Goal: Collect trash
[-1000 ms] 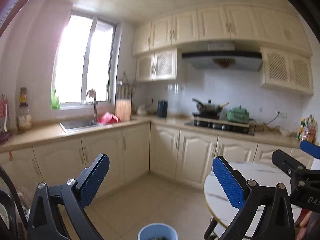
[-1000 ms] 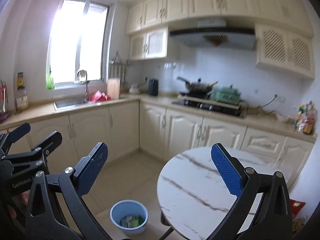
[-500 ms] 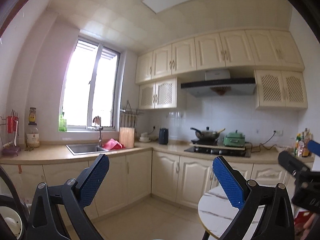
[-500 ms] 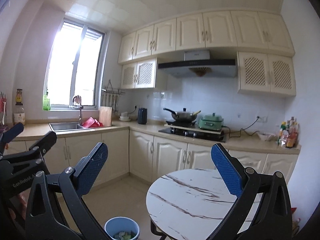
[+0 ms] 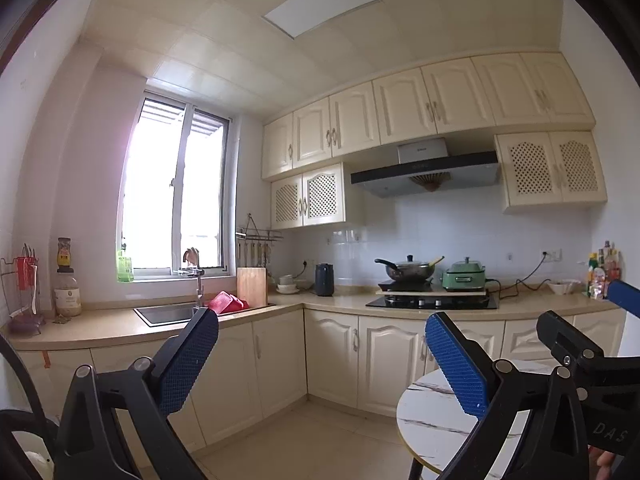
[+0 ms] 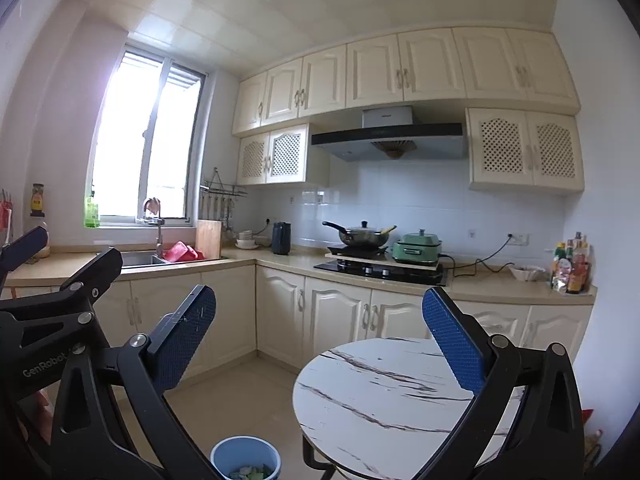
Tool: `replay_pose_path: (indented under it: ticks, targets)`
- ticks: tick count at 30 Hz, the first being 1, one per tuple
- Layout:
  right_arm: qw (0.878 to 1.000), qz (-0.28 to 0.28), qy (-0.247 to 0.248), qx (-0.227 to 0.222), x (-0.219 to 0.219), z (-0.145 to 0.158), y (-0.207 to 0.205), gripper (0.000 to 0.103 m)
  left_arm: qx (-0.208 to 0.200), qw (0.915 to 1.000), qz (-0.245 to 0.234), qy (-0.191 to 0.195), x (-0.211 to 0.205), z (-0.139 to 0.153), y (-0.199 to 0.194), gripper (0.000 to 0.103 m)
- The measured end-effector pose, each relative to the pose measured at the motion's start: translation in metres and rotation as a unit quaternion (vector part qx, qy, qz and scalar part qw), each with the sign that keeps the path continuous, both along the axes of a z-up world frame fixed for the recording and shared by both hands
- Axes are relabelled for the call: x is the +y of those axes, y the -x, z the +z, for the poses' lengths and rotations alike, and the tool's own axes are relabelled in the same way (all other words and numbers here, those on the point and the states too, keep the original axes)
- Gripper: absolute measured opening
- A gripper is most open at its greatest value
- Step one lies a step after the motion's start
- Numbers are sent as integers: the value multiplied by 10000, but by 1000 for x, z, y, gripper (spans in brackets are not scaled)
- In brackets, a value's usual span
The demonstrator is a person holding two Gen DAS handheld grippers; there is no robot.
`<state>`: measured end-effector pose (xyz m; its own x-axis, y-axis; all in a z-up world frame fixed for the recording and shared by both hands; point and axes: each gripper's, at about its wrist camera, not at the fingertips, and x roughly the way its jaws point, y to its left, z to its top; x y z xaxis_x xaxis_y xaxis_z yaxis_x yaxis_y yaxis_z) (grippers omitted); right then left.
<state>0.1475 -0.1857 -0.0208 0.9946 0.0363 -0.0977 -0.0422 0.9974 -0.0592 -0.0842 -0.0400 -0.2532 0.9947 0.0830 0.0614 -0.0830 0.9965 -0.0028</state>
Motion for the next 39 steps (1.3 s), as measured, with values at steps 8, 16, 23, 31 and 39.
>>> replay_pose_path:
  ticks: [8, 16, 23, 31, 39]
  targets:
    - [9999, -110, 20, 34, -2, -2, 2, 103, 97, 9999, -45, -33, 4, 29, -23, 102]
    - [9996, -286, 38, 20, -4, -2, 5, 103, 138, 9999, -86, -53, 9, 49, -38, 102]
    - [9995, -305, 27, 44, -6, -2, 4, 103, 151, 9998, -83, -67, 16, 58, -40, 102]
    - [9995, -298, 0, 55, -6, -2, 5, 103, 165, 9998, -104, -86, 28, 71, -50, 102]
    - [9995, -300, -22, 87, -6, -3, 4, 103, 177, 9997, -113, -114, 35, 79, -56, 102]
